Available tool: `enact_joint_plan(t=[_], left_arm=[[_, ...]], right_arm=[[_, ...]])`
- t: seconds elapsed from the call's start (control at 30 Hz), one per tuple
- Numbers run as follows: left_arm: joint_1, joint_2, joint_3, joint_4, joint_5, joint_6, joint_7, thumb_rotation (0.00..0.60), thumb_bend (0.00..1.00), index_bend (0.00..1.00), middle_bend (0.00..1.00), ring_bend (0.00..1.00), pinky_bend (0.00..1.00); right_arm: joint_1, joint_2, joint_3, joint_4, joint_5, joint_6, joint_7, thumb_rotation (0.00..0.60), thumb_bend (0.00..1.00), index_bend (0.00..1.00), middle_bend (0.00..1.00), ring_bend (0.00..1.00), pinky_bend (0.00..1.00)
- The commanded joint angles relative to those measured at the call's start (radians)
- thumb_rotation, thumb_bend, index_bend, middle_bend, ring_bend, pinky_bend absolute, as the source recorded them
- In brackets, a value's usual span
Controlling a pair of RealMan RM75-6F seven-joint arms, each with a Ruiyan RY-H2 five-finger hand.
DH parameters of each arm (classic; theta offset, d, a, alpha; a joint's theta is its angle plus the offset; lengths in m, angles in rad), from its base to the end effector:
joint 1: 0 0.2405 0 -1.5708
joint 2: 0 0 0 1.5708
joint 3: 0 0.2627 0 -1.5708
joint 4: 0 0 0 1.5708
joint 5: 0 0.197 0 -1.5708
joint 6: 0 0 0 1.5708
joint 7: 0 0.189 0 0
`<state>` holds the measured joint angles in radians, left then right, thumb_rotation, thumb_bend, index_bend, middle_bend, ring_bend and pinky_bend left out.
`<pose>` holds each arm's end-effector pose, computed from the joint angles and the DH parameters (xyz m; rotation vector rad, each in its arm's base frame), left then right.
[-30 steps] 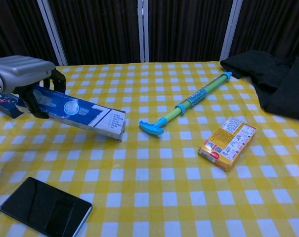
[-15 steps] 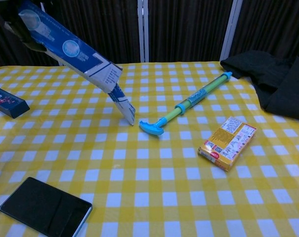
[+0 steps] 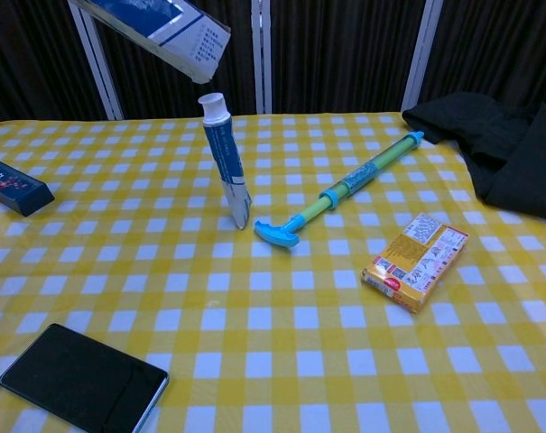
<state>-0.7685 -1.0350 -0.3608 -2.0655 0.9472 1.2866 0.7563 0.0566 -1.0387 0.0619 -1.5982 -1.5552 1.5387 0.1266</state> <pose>-0.0583 0.3808 0.1889 -1.5806 -0.4855 -0.9943 -0.3091 -0.2189 0.2079 1.3696 -0.8726 0.9834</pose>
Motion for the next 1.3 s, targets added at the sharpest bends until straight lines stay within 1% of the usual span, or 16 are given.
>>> enact_joint_plan(t=[0.03,0.33,0.5,0.57,0.67,0.83,0.97,1.07,1.13,1.2,1.3], left_arm=[[0.012,0.035,-0.008,-0.028,0.016,0.012,-0.023,0.600,0.29,0.61,0.40,0.39,0.40],[0.028,0.092,-0.012,-0.071,0.054,0.032,-0.054,0.600,0.29,0.61,0.40,0.39,0.40],[0.026,0.090,0.004,-0.080,0.059,0.023,-0.055,0.600,0.29,0.61,0.40,0.39,0.40],[0.023,0.062,0.034,-0.081,0.064,0.002,-0.055,0.600,0.29,0.60,0.40,0.39,0.40],[0.023,0.027,0.062,-0.072,0.080,-0.005,-0.055,0.600,0.29,0.58,0.38,0.39,0.39],[0.035,-0.070,0.127,-0.026,0.130,-0.020,-0.099,0.600,0.29,0.49,0.28,0.31,0.34],[0.052,-0.142,0.188,0.027,0.178,-0.042,-0.140,0.600,0.29,0.45,0.24,0.28,0.32],[0.071,-0.199,0.230,0.079,0.221,-0.040,-0.159,0.600,0.28,0.35,0.15,0.20,0.24],[0.084,-0.228,0.253,0.107,0.240,-0.041,-0.180,0.600,0.24,0.20,0.04,0.10,0.15],[0.099,-0.248,0.280,0.129,0.247,-0.060,-0.216,0.600,0.21,0.10,0.00,0.03,0.08],[0.115,-0.254,0.302,0.149,0.255,-0.079,-0.251,0.600,0.16,0.02,0.00,0.00,0.01]], right_arm=[[0.000,-0.002,-0.002,-0.001,-0.003,-0.001,-0.005,0.600,0.03,0.23,0.00,0.00,0.00],[0.000,-0.005,-0.003,-0.005,-0.006,-0.001,-0.017,0.600,0.03,0.23,0.00,0.00,0.00],[0.000,-0.004,-0.005,-0.007,-0.008,-0.001,-0.020,0.600,0.03,0.23,0.00,0.00,0.00],[0.000,-0.003,-0.004,-0.008,-0.008,0.000,-0.019,0.600,0.03,0.23,0.00,0.00,0.00],[-0.001,-0.003,-0.003,-0.008,-0.006,0.001,-0.018,0.600,0.03,0.23,0.00,0.00,0.00],[-0.001,-0.001,-0.002,-0.008,-0.001,0.000,-0.017,0.600,0.03,0.23,0.00,0.00,0.00],[0.000,-0.002,-0.001,-0.007,0.002,-0.003,-0.017,0.600,0.03,0.23,0.00,0.00,0.00],[0.000,-0.002,0.000,-0.007,0.004,-0.005,-0.017,0.600,0.03,0.23,0.00,0.00,0.00],[0.000,-0.003,0.000,-0.006,0.005,-0.006,-0.019,0.600,0.03,0.23,0.00,0.00,0.00],[0.000,-0.003,0.000,-0.006,0.006,-0.007,-0.021,0.600,0.03,0.23,0.00,0.00,0.00],[0.001,-0.005,-0.001,-0.006,0.006,-0.009,-0.026,0.600,0.03,0.23,0.00,0.00,0.00]])
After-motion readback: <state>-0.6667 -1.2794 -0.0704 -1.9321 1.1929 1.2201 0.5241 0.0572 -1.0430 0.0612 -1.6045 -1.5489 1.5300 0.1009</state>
